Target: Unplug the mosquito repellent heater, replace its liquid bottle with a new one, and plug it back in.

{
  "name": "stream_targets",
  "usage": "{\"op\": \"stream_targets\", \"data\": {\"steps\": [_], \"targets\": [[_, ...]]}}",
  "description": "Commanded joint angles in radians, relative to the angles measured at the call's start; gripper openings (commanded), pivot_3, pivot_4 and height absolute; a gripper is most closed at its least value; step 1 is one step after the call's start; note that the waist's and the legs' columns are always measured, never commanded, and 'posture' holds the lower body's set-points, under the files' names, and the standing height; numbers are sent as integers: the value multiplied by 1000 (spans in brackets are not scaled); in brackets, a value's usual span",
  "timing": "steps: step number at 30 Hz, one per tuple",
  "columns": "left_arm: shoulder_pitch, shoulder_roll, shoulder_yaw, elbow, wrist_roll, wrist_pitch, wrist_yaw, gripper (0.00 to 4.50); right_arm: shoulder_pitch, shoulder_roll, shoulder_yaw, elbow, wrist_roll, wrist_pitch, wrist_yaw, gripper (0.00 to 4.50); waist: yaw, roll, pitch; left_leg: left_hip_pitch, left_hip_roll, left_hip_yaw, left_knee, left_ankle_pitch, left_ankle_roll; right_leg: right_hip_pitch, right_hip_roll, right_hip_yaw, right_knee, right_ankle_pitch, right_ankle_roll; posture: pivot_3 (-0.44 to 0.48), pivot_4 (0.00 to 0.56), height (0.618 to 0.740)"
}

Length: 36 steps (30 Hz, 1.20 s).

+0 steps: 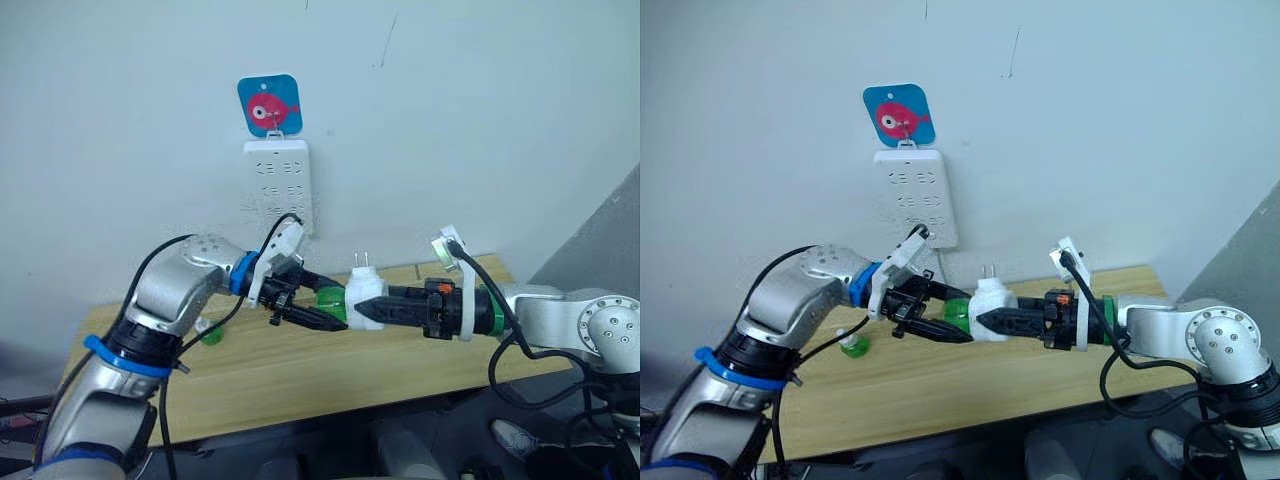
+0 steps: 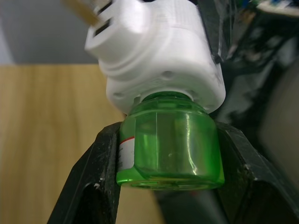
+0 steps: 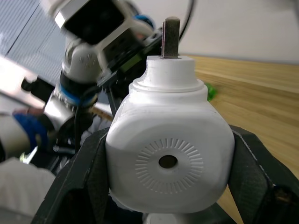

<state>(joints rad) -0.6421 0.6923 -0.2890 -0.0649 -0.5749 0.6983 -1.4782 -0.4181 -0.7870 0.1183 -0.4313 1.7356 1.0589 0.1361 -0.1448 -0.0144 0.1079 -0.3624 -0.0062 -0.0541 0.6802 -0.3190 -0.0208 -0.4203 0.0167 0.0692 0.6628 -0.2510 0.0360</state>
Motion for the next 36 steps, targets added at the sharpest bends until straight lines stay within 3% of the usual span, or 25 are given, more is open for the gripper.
{"op": "stream_targets", "data": {"steps": [1, 4, 11, 16, 21, 29, 36], "targets": [[-27, 17, -7, 35, 20, 25, -17, 2288, -27, -4, -39, -56, -6, 3, 80, 2970, 1, 0, 0, 0, 0, 0, 0, 0, 0, 0, 0, 0, 0, 0, 0, -167, 92, 740], [-37, -9, 14, 46, 8, -9, -22, 2288, -24, 15, -39, -50, 17, -15, 56, 2970, 3, 0, 0, 0, 0, 0, 0, 0, 0, 0, -1, 1, 0, 0, 0, -169, 94, 740], [75, -47, 111, 26, 100, -412, 7, 4451, 15, 10, -66, 4, 135, -46, -33, 2970, 3, 0, 0, 0, 0, 0, 0, 0, 0, 0, -3, 2, 0, 1, -2, -169, 100, 740], [204, -79, 210, 57, 179, -747, 75, 4484, 60, -18, -91, 64, 216, -55, -67, 2970, 7, 0, 0, 0, 0, 1, 0, 0, 0, 0, -5, 2, 0, 3, -5, -159, 103, 740], [300, -128, 240, 24, 199, -897, 141, 4484, 72, -9, -93, 116, 226, -54, -74, 2970, 8, 0, 0, 0, 0, 2, 1, 0, 0, 0, -5, 2, 0, 3, -4, -148, 103, 740], [300, -234, 186, 3, 241, -953, 269, 4484, 62, -6, -89, 147, 208, -33, -56, 2970, 14, 0, 0, 0, 0, 1, 1, 0, 0, 1, -4, 2, 0, 3, -4, -138, 103, 740], [284, -263, 145, 16, 242, -961, 276, 4484, 59, 1, -85, 129, 205, -26, -60, 2970, 14, 0, 0, -1, 0, 1, 0, 0, 0, 1, -4, 2, 1, 3, -4, -146, 102, 740]]}}
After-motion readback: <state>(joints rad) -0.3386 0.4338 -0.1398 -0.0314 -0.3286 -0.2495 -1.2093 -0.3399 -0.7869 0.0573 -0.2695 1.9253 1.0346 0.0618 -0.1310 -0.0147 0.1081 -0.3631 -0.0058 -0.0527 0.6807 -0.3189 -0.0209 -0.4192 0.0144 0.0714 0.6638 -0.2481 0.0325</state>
